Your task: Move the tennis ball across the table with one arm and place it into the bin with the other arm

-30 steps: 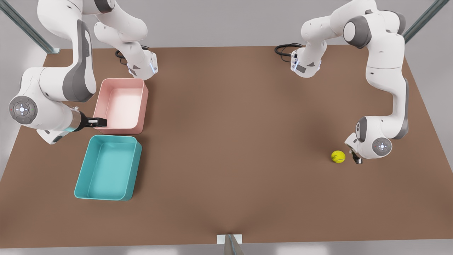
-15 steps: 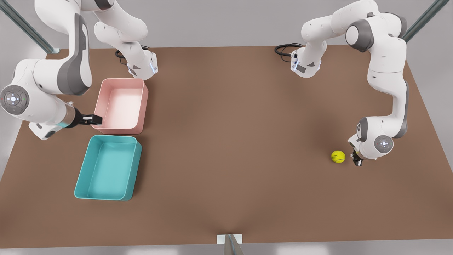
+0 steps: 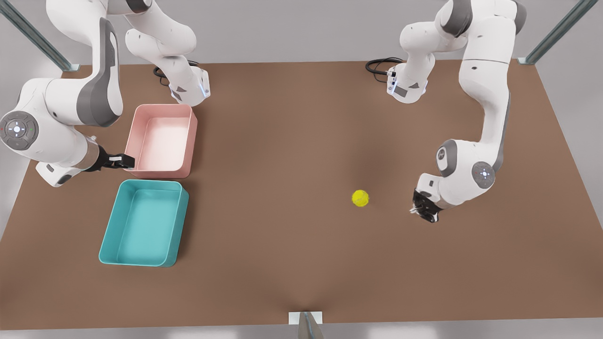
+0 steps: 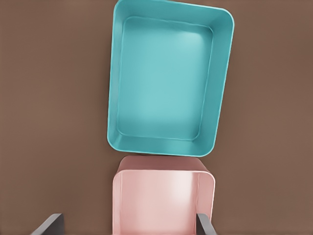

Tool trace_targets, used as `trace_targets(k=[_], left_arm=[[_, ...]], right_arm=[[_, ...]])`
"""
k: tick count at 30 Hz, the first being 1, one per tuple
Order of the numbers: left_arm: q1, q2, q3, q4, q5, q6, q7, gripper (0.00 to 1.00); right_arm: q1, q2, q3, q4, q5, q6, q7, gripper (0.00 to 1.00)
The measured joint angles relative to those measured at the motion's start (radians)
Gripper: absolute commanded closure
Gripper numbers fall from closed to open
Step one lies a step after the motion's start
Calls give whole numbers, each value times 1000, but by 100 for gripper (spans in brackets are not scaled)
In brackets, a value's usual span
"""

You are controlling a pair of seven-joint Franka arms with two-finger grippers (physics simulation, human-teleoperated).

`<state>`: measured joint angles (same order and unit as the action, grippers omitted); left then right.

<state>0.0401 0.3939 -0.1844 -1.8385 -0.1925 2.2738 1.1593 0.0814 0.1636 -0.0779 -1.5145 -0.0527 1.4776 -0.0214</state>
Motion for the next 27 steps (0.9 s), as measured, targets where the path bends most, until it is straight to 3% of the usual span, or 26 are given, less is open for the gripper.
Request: trace_targets(k=[3,8,10,11,12,16,22,27], left_arm=[[-28,-21,-4,83,29,-77,-179,79],[-57,-20,-146,551,204,-457,-462,79],[-54,-29,-151,662,235,-620,-557,71],[-52,-45,-151,688,246,-687,-601,25],[-51,-63,-149,694,252,-745,-644,0],[-50,-144,-70,556,264,-839,-845,0],[-34,-145,-43,529,257,-920,-1046,0],[-35,-142,-43,528,258,-962,-1169,0]], right_arm=[[0,0,0,0,0,0,0,0],[-3,0,0,0,2,-1,-1,0],[-4,0,0,0,2,-2,-1,0],[-3,0,0,0,2,-2,-1,0],[-3,0,0,0,3,-2,-1,0],[-3,0,0,-1,3,-3,-2,0],[-5,10,0,4,8,-6,-1,0],[220,231,5,164,108,29,102,0]])
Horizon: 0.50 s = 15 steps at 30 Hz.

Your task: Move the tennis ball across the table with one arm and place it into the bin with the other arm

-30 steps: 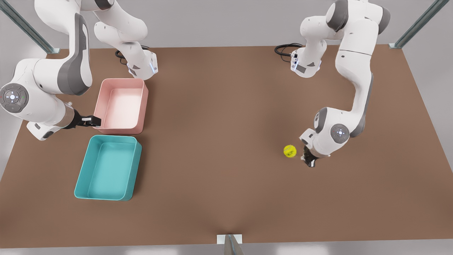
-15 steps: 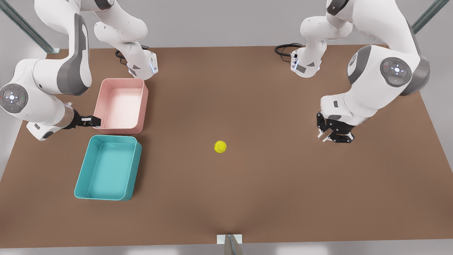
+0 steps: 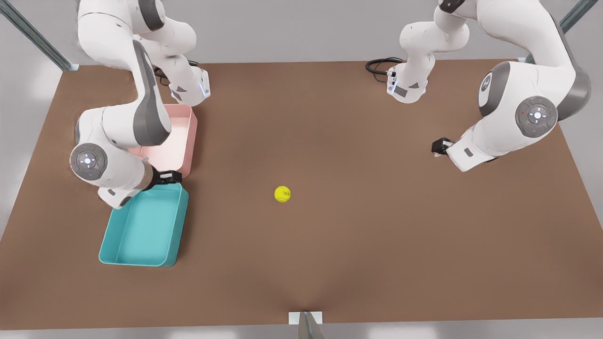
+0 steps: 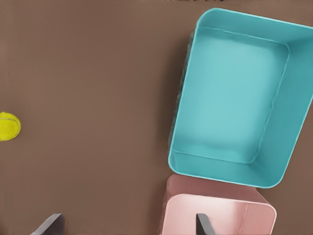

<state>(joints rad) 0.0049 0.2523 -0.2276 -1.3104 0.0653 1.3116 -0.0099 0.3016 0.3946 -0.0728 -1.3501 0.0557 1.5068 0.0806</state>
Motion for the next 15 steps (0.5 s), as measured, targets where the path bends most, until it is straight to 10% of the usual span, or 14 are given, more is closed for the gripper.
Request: trace_targets(k=[15], left_arm=[[0,-2,-14,36,14,-109,-217,0]], right_arm=[[402,405,1,26,46,592,546,0]])
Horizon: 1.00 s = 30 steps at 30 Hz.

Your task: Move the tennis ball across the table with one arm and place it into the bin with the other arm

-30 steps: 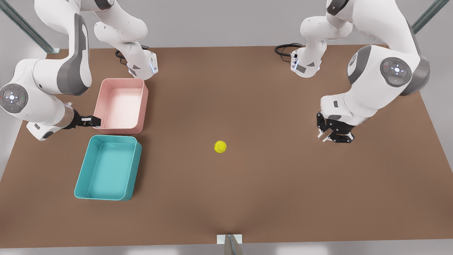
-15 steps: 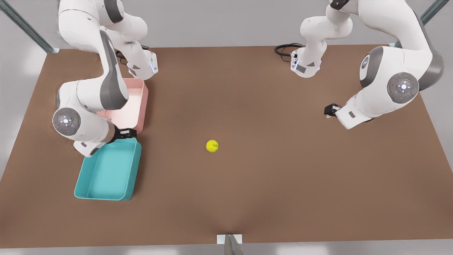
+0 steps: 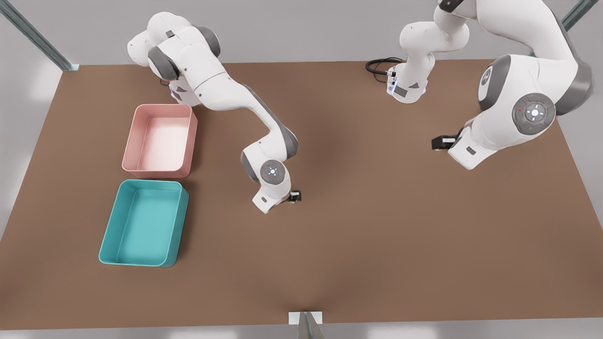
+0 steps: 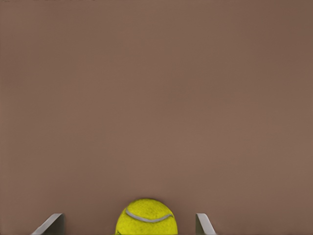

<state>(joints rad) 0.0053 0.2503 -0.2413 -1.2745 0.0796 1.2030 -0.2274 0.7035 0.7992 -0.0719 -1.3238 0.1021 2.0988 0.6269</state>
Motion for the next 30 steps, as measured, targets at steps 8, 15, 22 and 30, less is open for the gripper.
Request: trace_targets(k=[8,15,22,30], left_arm=[[9,2,4,7,-12,-28,-47,0],[21,5,4,5,-16,-34,-70,0],[21,7,4,5,-17,-36,-85,0],[21,12,4,4,-17,-38,-97,0]], right_arm=[[26,-14,-2,-127,-11,149,189,0],[49,-14,-2,-196,-18,221,298,0],[56,-16,-1,-234,-26,248,366,0],[82,-6,0,-263,-27,257,403,0]])
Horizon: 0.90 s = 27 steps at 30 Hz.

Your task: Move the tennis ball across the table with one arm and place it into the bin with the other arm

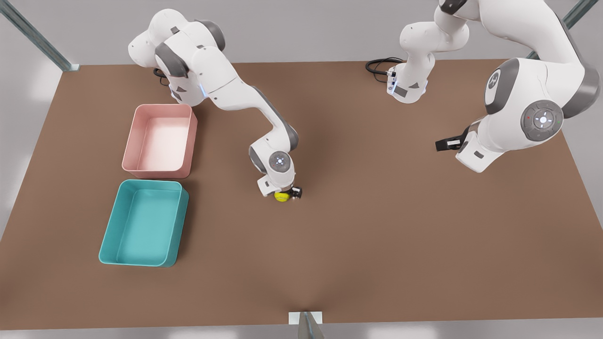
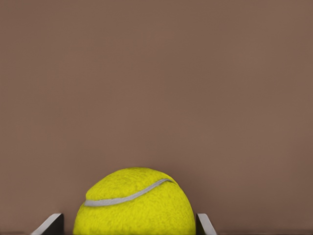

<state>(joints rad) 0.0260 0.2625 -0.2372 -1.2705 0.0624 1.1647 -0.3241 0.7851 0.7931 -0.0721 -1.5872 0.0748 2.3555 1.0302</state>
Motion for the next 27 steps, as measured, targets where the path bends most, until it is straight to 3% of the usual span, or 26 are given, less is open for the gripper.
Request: trace_targets(k=[3,5,6,13,22,27], left_arm=[[0,1,0,0,0,0,-3,0],[0,1,0,0,0,-1,-5,0],[1,1,0,0,0,-1,-6,0],[2,1,0,0,0,1,-11,0],[2,1,0,1,1,0,-15,0],[0,2,0,1,3,-1,-17,0]], right_arm=[[3,2,0,-1,0,1,9,0],[0,1,0,-1,1,2,12,34],[-3,0,0,-1,2,4,13,36],[-67,-81,0,-4,17,-15,-6,36],[-565,-221,-16,26,-9,-250,-274,36],[-661,-216,-29,27,-49,-320,-441,32]])
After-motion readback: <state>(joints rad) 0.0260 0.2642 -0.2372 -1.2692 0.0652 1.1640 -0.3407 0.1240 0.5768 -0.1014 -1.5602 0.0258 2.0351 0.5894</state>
